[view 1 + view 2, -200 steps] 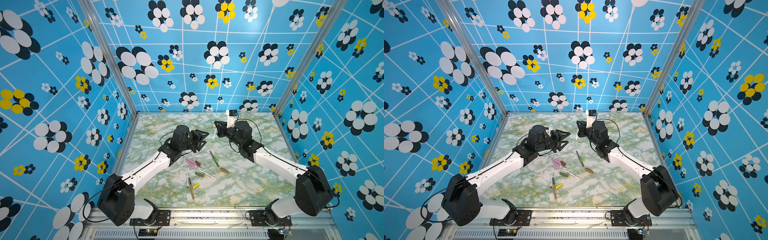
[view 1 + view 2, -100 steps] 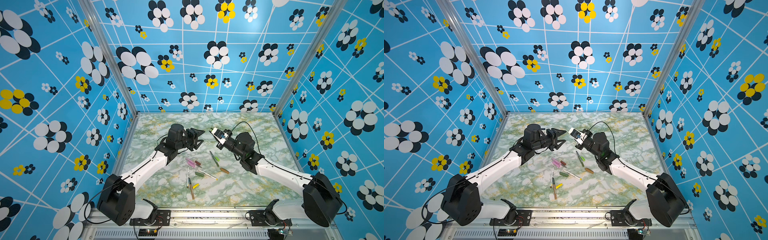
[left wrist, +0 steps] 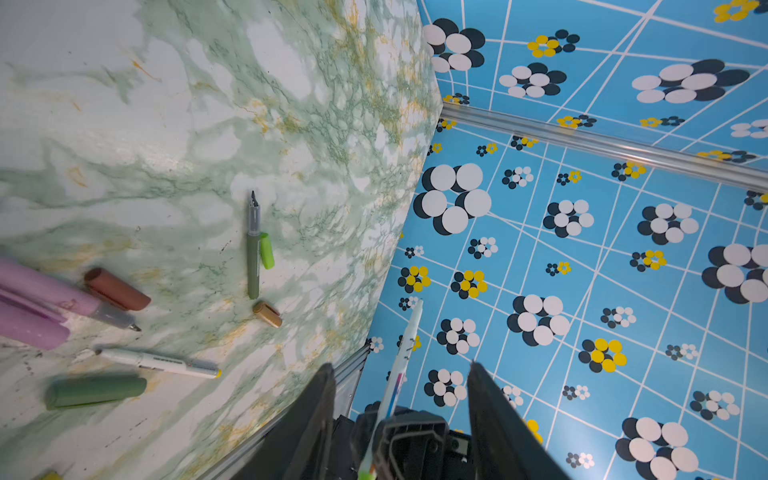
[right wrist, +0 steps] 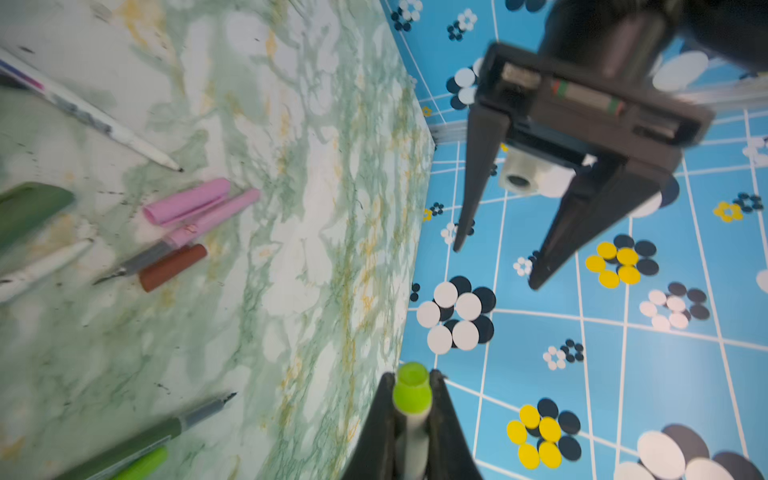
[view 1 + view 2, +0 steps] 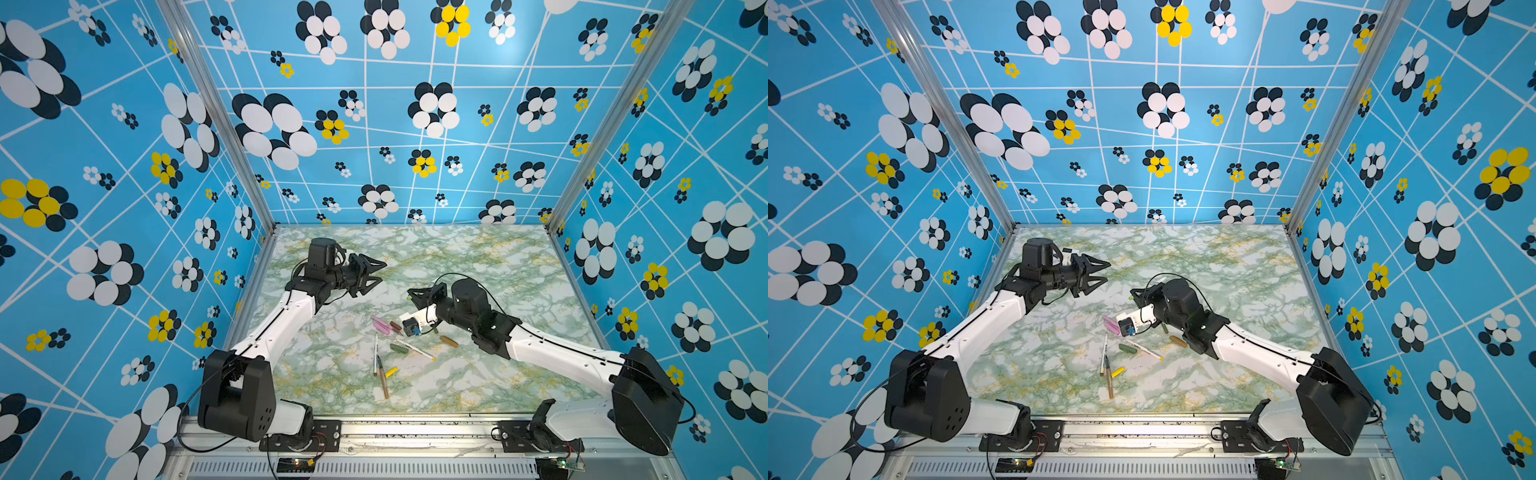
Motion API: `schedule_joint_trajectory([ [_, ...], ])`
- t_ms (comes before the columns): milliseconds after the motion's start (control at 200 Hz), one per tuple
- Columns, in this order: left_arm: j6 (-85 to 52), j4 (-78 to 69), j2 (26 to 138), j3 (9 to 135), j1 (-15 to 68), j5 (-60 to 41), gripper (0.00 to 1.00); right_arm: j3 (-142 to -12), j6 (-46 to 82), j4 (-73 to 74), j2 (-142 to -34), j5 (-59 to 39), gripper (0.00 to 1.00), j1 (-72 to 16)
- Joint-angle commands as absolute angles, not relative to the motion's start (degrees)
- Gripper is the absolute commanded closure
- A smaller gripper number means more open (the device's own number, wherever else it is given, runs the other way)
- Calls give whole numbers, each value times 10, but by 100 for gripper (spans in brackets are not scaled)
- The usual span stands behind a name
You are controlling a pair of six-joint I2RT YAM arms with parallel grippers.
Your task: Insert the pens into the pen caps
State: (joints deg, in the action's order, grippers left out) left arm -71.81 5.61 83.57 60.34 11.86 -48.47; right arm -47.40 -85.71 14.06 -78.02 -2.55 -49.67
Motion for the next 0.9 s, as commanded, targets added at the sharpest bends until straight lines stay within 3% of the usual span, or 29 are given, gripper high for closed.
schedule_joint_trajectory([
  [0, -616, 105, 875, 633, 128, -582, 50, -493, -943, 73, -772, -6, 100, -536],
  [290, -549, 188, 884, 629, 165, -606, 52, -495, -991, 29, -753, 55, 100, -590],
  [780, -507, 115, 806, 570, 217, -607, 51, -505, -955, 1, -717, 63, 100, -633],
  [895, -435, 186, 809, 592, 236, -604, 51, -512, -950, 3, -717, 66, 100, -633],
])
